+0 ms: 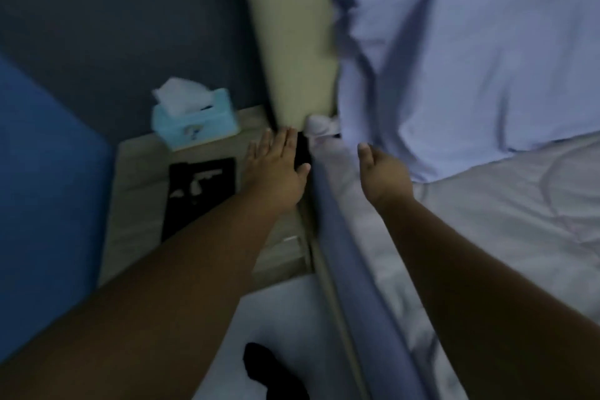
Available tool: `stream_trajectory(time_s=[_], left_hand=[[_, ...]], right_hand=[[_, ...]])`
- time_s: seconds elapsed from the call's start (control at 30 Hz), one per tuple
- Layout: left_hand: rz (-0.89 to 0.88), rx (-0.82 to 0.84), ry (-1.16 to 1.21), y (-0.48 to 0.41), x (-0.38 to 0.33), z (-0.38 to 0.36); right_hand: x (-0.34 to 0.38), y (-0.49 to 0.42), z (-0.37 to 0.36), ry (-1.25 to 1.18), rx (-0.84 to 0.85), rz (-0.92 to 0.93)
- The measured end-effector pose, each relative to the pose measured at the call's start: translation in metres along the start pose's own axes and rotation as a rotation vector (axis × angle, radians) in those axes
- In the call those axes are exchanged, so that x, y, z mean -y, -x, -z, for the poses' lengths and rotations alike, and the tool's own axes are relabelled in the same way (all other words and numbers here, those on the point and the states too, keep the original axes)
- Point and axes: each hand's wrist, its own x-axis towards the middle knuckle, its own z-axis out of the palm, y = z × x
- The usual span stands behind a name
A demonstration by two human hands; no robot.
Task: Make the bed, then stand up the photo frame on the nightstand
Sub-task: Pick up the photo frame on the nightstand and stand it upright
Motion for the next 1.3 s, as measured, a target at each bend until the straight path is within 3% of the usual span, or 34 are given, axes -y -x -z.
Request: stream_trajectory(time_s=[0.2, 0.47, 0.6, 0.9, 1.1, 1.3], left_hand=[[0.407, 0.104, 0.167, 0.029, 0.153, -0.034], [0.635, 0.135, 0.403, 0.017, 0.271, -0.083], [0.662, 0.214, 0.457, 0.001, 0.291, -0.100], [0.723, 0.223, 0.586, -0.020, 0.294, -0.111], [0.745, 0.203, 0.546, -0.013, 0.292, -0.116], [0.888, 0.078, 0.597, -0.007, 0.291, -0.124]], right_hand=[[0.095, 0.009, -0.109, -0.002, 0.241, 0.238], [0.170, -0.018, -0.242, 0.049, 0.407, 0.322], [0.190, -0.040, -0.274, 0.068, 0.411, 0.308], [0.209, -0.067, -0.314, 0.172, 0.439, 0.263], [0.228, -0.056, -0.346, 0.197, 0.497, 0.337], [0.229, -0.045, -0.371, 0.162, 0.398, 0.551]])
